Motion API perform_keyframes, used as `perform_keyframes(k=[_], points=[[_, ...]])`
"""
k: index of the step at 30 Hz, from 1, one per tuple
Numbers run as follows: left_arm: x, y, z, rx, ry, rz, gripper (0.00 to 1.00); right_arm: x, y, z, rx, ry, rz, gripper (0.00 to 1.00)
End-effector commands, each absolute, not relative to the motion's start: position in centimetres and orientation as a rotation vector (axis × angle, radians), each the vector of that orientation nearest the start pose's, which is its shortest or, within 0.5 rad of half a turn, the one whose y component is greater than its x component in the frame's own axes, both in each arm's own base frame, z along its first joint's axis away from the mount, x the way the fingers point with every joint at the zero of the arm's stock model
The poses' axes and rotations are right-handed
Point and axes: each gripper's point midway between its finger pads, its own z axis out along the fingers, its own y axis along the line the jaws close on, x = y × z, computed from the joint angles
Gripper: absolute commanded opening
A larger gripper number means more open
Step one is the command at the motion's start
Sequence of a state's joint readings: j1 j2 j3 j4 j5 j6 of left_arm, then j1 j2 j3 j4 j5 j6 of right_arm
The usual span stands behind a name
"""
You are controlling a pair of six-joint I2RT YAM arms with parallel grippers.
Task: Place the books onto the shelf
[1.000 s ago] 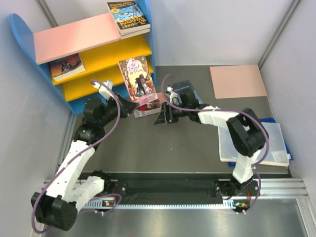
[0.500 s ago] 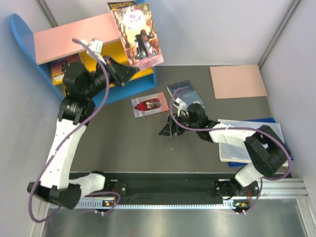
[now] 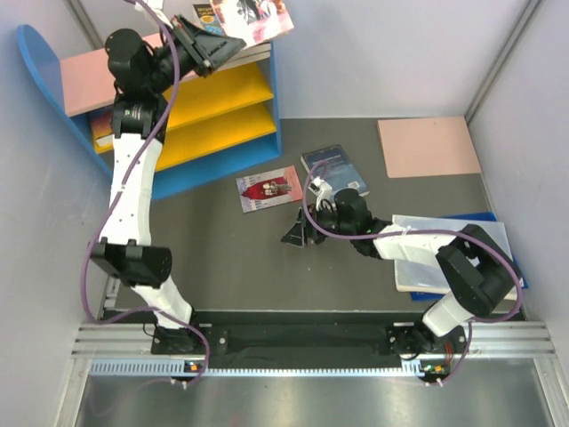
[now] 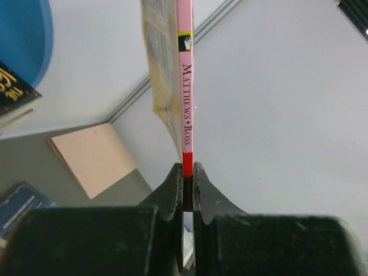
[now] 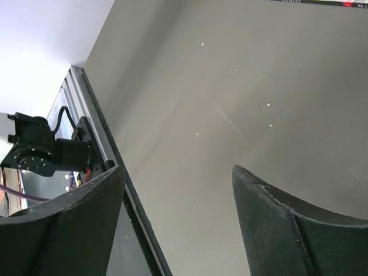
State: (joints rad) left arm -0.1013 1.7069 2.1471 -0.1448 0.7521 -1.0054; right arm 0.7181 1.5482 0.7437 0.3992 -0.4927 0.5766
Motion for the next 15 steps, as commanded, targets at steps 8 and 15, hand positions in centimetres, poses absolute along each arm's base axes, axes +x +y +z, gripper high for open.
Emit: perform_keyframes(k=[8, 15], points=[[46.2, -15.5, 57.3, 0.004, 1.419, -1.813, 0.00, 23.9, 36.2, 13.0, -0.554, 2.062, 1.322, 0.75], [47.9, -13.1, 56.6, -0.075, 1.410, -1.736, 0.00, 23.8, 36.5, 12.7, -0.565, 2.070, 1.331, 0.75]])
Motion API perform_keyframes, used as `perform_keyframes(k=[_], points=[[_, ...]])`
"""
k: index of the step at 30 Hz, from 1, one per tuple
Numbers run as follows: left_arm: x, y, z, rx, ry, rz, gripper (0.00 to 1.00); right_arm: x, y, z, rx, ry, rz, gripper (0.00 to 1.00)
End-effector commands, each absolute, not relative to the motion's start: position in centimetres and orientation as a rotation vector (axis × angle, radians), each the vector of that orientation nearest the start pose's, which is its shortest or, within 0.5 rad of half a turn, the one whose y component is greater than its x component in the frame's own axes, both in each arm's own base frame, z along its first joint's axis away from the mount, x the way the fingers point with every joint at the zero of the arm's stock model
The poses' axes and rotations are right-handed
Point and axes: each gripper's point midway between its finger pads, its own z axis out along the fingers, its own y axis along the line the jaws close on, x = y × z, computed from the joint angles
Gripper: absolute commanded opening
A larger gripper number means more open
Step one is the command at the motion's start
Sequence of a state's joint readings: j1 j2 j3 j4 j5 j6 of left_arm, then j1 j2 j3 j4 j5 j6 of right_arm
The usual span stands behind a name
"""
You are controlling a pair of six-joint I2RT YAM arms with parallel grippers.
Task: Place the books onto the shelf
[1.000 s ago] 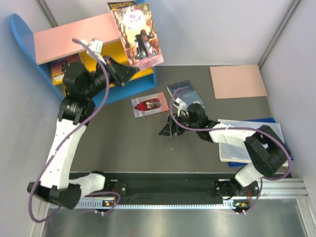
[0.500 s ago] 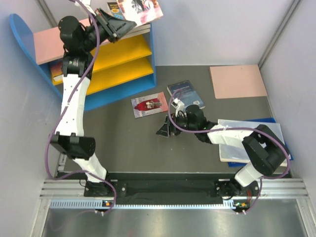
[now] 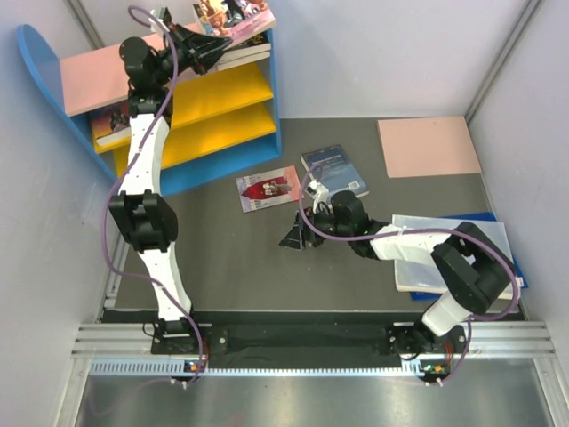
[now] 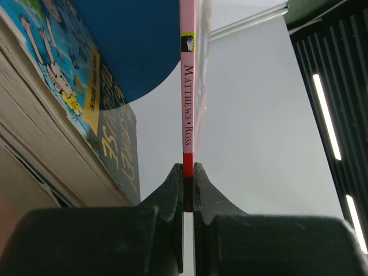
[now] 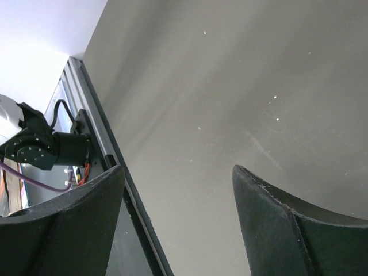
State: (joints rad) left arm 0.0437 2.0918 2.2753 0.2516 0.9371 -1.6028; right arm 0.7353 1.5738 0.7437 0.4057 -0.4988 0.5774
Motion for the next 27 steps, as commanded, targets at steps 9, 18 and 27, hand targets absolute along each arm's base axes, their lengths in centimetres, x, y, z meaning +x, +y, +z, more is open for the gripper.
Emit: perform_keyframes(k=[9, 18, 27], points=[[49.1, -12.0, 55.4, -0.140, 1.437, -1.744, 0.00, 23.6, 36.9, 12.5, -0.582, 2.077, 1.341, 0.75], [49.7, -12.0, 54.2, -0.180, 1.480, -1.751, 0.00, 23.5, 37.0, 12.4, -0.586, 2.083, 1.345, 0.75], [51.3, -11.7, 51.9, -0.273, 1.554, -1.741, 0.00, 23.5, 36.9, 12.5, -0.585, 2.081, 1.346, 0.76]])
